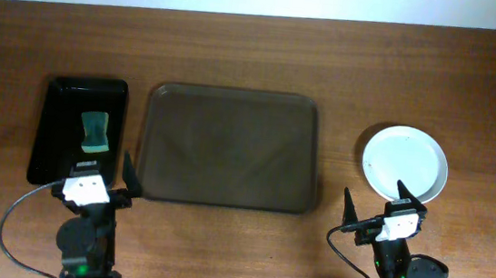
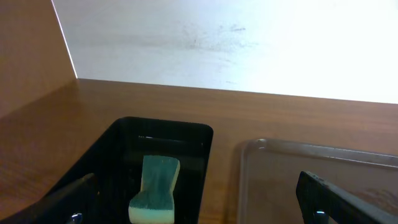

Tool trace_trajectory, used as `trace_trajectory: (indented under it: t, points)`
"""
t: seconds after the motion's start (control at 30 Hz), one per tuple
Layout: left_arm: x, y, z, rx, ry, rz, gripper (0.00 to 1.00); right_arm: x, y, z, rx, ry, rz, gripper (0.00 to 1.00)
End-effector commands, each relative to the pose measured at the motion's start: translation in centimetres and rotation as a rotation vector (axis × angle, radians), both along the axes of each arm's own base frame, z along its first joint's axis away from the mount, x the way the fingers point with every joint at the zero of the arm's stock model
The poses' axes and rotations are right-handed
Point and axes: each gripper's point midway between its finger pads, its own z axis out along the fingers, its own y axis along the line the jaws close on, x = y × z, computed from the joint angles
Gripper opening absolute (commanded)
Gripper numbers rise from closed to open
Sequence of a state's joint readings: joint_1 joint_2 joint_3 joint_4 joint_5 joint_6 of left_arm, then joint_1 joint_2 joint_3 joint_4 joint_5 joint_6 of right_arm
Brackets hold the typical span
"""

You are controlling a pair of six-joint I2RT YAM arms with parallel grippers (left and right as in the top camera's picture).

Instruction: Clean dirty plates on tray and stack at the side

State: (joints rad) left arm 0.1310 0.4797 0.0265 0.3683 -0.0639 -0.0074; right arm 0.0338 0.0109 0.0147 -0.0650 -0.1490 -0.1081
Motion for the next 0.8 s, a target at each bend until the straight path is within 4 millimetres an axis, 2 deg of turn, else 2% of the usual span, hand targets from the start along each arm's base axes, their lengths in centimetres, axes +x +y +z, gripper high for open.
trace_trajectory:
  t: [0.0,0.2,0.3,0.43,0.67,0.77]
  points:
    - [-0.7,-0.4,0.0,0.002,-0.015,-0.019,0.99,0.0,0.3,-0.2,0.000,-0.001,0.014,0.98]
    - [-1.5,-0.6,-0.9,-0.003,0.021,-0.023,0.99,0.0,0.3,-0.2,0.000,0.000,0.015,0.98]
    - [-1.9,-1.2,-1.3,0.047,0.047,-0.051,0.99,0.0,0.3,-0.2,0.000,-0.001,0.014,0.98]
    - [-2.5,-2.2,-3.0,0.107,0.124,-0.097,0.99,0.0,0.3,-0.2,0.000,0.000,0.014,0.98]
    - [-2.8,-2.7,-0.2,0.141,0.002,-0.117,0.99,0.0,0.3,-0.2,0.000,-0.001,0.014,0.98]
    - [-2.8,-2.7,-0.5,0.139,0.015,-0.119,0.99,0.0,0.3,-0.2,0.000,0.000,0.014,0.98]
